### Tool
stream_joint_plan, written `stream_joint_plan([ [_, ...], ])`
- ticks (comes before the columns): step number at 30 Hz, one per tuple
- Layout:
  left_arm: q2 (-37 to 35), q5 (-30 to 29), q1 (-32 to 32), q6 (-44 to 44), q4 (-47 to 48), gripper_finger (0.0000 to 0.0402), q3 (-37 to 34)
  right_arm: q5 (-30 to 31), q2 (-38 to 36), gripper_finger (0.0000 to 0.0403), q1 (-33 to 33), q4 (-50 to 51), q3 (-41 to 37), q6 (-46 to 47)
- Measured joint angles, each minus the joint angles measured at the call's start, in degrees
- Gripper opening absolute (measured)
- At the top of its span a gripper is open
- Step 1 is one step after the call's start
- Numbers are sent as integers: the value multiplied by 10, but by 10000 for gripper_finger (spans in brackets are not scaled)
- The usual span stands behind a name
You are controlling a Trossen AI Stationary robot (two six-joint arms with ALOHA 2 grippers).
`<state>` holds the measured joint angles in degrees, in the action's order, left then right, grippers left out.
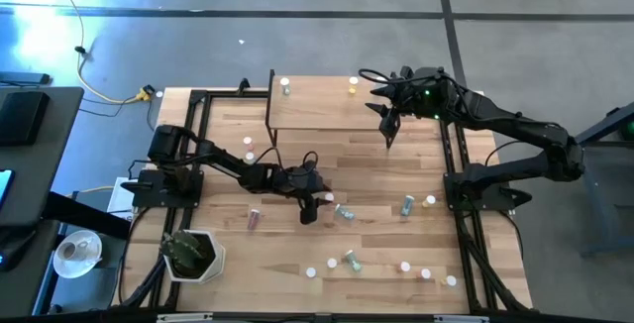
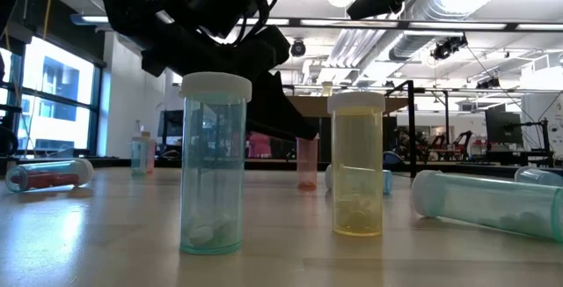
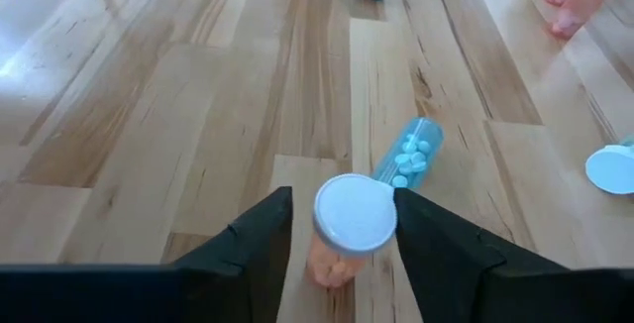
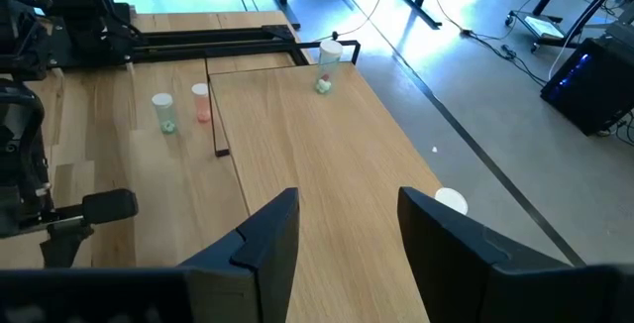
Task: Pick and place medicine bottles onto shelf by color
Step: Put the pink pill bottle on the shelf
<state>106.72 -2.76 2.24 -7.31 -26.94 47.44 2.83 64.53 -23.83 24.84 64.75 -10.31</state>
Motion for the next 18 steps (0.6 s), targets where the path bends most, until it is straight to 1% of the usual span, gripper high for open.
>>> stream_joint_plan([
  [5, 0, 2, 0, 0, 0, 123, 0, 0, 0, 165, 0, 0, 0, 0],
  [8, 0, 2, 0, 0, 0, 111, 0, 0, 0, 165, 0, 0, 0, 0],
  [18, -4, 2, 2, 0, -2, 116, 0, 0, 0, 165, 0, 0, 0, 0],
])
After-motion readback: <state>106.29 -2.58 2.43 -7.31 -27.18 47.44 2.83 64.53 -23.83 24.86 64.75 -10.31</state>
